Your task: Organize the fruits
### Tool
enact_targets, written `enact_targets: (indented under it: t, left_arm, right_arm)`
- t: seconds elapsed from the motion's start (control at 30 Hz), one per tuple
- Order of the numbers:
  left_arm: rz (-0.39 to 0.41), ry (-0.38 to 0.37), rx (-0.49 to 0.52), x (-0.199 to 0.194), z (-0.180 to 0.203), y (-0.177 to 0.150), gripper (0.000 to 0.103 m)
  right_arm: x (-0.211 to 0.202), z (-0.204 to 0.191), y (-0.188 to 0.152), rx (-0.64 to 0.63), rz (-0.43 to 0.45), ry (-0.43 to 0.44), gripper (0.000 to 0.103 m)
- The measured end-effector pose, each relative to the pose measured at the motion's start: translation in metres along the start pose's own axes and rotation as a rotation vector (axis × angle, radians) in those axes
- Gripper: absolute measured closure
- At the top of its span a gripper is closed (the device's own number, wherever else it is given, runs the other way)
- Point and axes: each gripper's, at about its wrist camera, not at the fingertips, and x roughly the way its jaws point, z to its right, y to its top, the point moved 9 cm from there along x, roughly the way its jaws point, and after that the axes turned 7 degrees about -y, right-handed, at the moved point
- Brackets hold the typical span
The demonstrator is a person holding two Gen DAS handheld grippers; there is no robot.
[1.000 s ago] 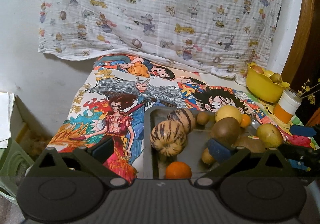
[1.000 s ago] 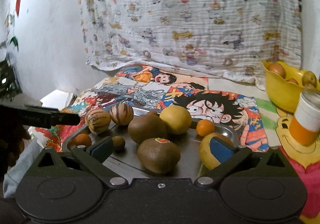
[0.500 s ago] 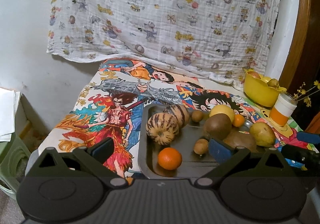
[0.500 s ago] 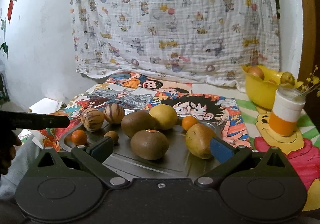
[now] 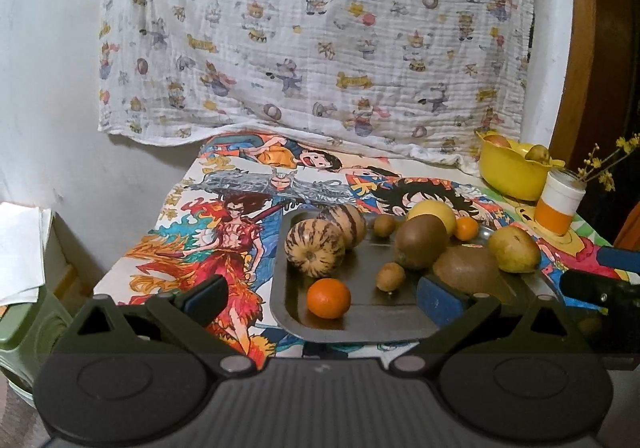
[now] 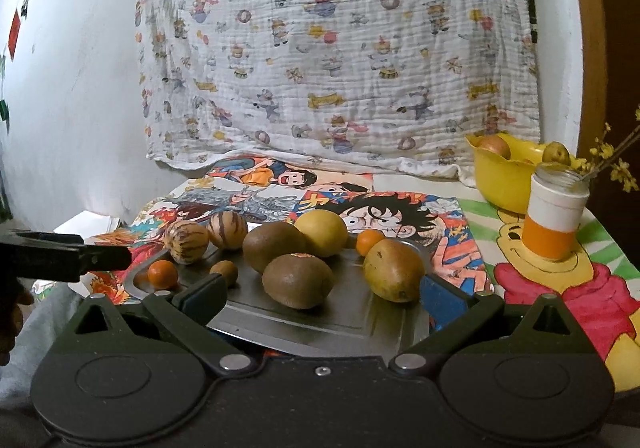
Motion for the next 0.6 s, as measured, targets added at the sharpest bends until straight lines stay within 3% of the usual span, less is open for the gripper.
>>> enact_targets:
  t: [0.6]
  left_arm:
    - [0.016, 0.043, 0.008, -0.025, 0.004, -0.015, 0.001]
  right_arm:
    - [-0.018, -0.010, -0.016, -0.012, 0.000, 0.011, 0.001]
